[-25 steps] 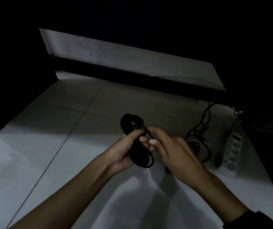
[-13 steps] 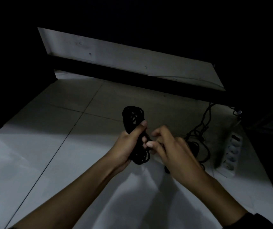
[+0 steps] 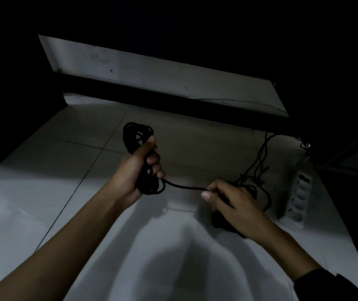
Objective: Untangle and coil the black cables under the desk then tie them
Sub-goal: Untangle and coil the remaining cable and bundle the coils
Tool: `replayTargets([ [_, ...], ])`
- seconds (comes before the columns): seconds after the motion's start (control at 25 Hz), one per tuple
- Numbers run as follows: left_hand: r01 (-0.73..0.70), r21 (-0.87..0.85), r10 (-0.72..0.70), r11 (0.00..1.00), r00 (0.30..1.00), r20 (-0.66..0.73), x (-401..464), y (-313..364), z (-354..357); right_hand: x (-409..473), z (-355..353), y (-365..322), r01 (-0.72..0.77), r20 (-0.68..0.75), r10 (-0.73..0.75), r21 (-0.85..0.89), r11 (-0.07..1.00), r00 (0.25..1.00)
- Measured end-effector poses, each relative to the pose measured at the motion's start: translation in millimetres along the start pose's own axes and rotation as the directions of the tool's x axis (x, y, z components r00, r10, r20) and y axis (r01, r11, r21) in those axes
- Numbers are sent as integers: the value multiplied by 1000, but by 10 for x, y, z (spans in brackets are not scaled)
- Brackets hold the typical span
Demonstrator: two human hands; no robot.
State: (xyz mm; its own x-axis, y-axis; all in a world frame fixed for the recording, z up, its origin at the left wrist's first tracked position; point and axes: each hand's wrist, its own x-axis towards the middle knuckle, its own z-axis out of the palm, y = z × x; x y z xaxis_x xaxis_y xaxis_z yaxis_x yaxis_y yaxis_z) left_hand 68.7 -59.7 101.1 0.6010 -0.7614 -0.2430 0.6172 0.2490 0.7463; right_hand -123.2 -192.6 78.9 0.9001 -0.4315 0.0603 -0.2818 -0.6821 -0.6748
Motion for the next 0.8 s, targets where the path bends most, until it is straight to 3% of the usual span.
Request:
replayTargets([
  [0.16,42,278,-50,960,999,19,-5,49,-175,43,-120,68,239,88,-225,-225,945,971],
  [0.24,62,445,-98,893,994,57,-26,-26,-144,127,-170,11,295,165,-249,-396,869,954],
  [0.36,60,563,-152,824,981,118,-43,-172,38,239,-227,-105,347,298,-220,-495,797,929],
  [0.52,-8,690,-129,723,981,146,8,-345,232,286,-221,-125,372,311,-246,-458,808,918],
  [0.72,32,689,-215,724,960,181,7,-447,230,334,-225,62,324,292,-252,-232,917,923],
  [0.8,49,723,-257,689,949,181,-17,-501,204,320,-240,79,303,246,-234,-296,906,941],
])
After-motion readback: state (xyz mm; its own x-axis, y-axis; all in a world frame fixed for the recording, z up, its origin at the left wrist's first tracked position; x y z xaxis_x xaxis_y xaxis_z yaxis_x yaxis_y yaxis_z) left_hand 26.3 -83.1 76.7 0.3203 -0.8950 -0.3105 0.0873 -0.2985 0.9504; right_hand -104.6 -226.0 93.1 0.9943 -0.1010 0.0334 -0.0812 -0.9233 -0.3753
